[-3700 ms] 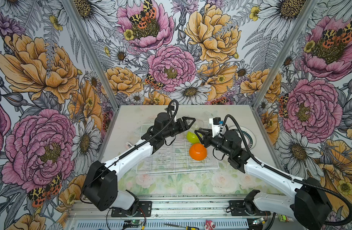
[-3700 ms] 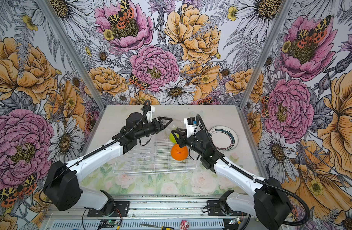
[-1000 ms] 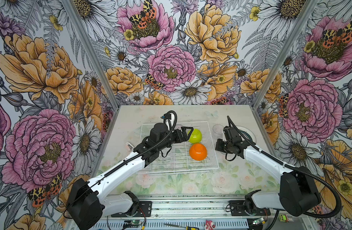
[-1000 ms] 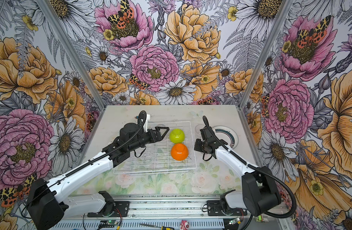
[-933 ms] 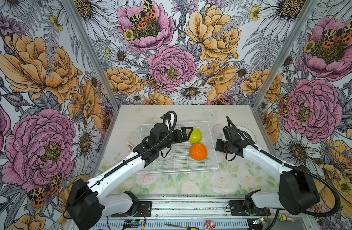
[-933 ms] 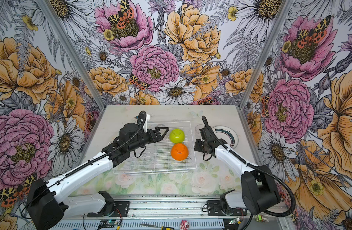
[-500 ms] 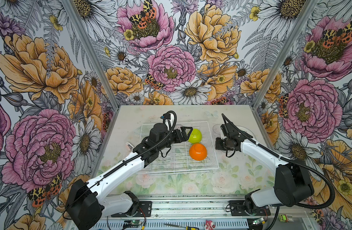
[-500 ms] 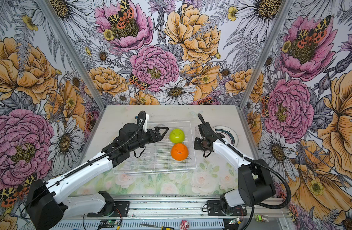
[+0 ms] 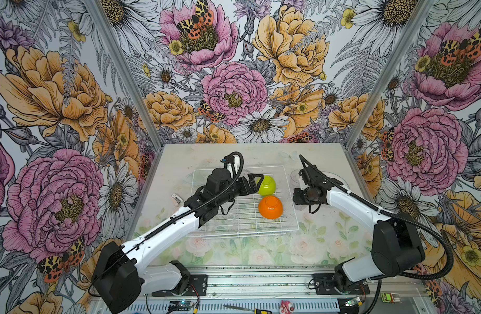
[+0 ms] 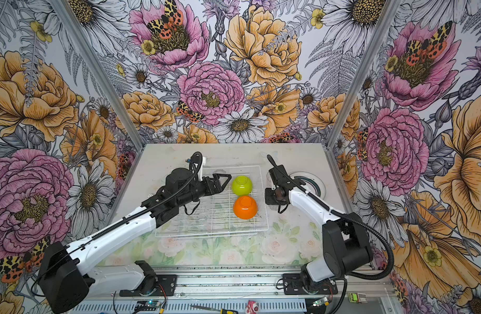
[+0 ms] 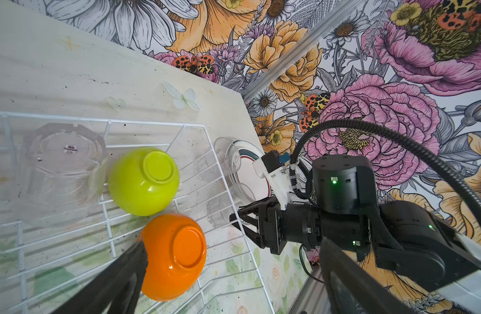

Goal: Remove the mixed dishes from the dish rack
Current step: 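Lower the clear cup onto the table beside the other cup with the right gripper, then open the right gripper and draw it back while the left reaches into the rack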

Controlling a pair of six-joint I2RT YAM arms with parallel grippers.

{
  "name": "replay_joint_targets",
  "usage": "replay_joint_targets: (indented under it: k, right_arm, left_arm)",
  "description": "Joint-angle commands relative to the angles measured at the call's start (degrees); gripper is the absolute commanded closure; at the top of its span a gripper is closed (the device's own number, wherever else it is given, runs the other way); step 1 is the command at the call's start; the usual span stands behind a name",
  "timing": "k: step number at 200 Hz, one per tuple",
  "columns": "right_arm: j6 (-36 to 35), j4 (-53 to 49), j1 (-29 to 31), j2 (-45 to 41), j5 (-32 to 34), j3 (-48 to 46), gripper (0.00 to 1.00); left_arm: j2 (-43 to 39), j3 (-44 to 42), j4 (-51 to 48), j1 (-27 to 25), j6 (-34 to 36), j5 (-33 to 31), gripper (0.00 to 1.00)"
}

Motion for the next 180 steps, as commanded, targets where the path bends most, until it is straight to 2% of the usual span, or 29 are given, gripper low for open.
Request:
replay_joint_targets:
  k: [1, 31, 60, 83, 101, 131, 154, 180]
  right_arm:
    - [-0.8, 0.0, 0.3, -1.4, -1.2, 2.3, 0.53]
    - [-1.1, 0.1, -0.1, -4.8, -1.5, 2.9, 0.44]
    - [-1.7, 0.2, -0.4, -9.9, 1.5, 2.3, 0.38]
    - [-2.1, 0.9, -0.4, -14.3, 5.1, 0.8, 0.35]
    - [-2.1, 3.8, -0.3, -18.3, 5.4, -2.0, 0.32]
    - [-1.2, 11.2, -0.3, -26.5, -0.9, -9.4, 0.25]
    - [2.0, 17.5, -0.3, -32.1, -3.7, -15.3, 0.19]
    - [6.4, 28.6, -0.3, -34.9, -10.2, -21.9, 0.17]
  left_arm:
    - [-0.1, 1.2, -2.5, 0.8, 2.6, -1.5, 0.01]
    - [-0.2, 0.5, -3.4, 2.5, 3.6, -2.6, 0.01]
    - [1.6, 0.6, -3.7, 4.5, 4.6, -2.8, 0.01]
    - [4.4, 3.5, -7.1, 5.3, 8.0, -3.7, 0.01]
    - [6.0, 5.2, -9.9, 5.0, 12.0, -6.8, 0.01]
    - [8.0, 6.5, -12.5, 5.1, 14.9, -11.6, 0.01]
    - [9.3, 7.5, -12.9, 5.1, 15.4, -11.9, 0.01]
    - [11.3, 10.3, -14.7, 5.1, 16.4, -11.7, 0.01]
